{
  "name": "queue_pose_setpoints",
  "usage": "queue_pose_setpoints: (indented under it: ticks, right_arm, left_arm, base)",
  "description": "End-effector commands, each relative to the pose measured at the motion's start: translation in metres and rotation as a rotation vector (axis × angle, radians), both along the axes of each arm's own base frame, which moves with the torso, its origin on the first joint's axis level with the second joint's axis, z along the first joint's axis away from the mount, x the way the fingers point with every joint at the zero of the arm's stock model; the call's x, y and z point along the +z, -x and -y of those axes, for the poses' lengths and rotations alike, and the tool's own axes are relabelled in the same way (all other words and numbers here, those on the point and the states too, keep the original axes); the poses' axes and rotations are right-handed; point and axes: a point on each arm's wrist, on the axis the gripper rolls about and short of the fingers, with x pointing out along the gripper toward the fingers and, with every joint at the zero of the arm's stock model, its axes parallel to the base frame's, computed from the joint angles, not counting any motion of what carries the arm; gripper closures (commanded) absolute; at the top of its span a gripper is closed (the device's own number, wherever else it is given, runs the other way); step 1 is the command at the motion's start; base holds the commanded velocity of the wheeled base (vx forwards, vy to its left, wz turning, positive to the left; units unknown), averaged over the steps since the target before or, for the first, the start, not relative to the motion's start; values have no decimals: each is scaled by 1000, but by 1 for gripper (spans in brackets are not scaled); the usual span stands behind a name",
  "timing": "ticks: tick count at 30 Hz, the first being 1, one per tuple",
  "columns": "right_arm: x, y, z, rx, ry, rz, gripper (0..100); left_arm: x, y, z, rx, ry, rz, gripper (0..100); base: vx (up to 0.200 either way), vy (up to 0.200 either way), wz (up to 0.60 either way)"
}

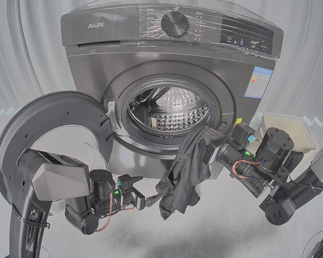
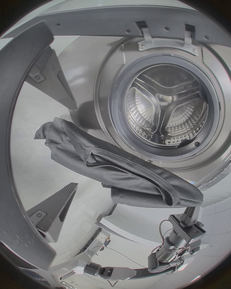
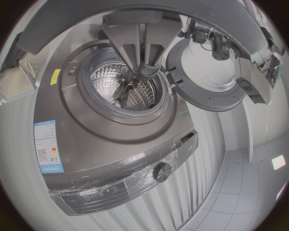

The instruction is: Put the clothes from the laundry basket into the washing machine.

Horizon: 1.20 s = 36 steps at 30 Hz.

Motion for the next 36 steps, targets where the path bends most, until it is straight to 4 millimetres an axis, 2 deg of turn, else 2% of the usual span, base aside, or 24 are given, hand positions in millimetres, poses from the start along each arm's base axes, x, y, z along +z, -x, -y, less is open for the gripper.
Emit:
queue_pose_setpoints:
  ticks: [1,9,16,23,30,36]
  right_arm:
    - [0,0,-2,3,-1,1,100]
    - [1,1,-6,16,-3,4,100]
    - [1,9,-16,53,-6,3,100]
    - [1,13,-22,74,-9,7,100]
    - [2,14,-22,76,-9,7,100]
    - [1,17,-24,87,-10,6,100]
  left_arm:
    - [-13,-1,0,4,-13,-23,0]
    - [-22,-3,1,5,-23,-36,0]
    - [-30,-13,6,4,-18,-15,0]
    - [-39,-33,10,20,1,30,0]
    - [-51,-41,13,20,-5,40,0]
    - [-53,-44,14,12,-4,49,0]
  base:
    - [0,0,0]
    - [0,0,0]
    - [0,0,0]
    - [0,0,0]
    - [0,0,0]
    - [0,0,0]
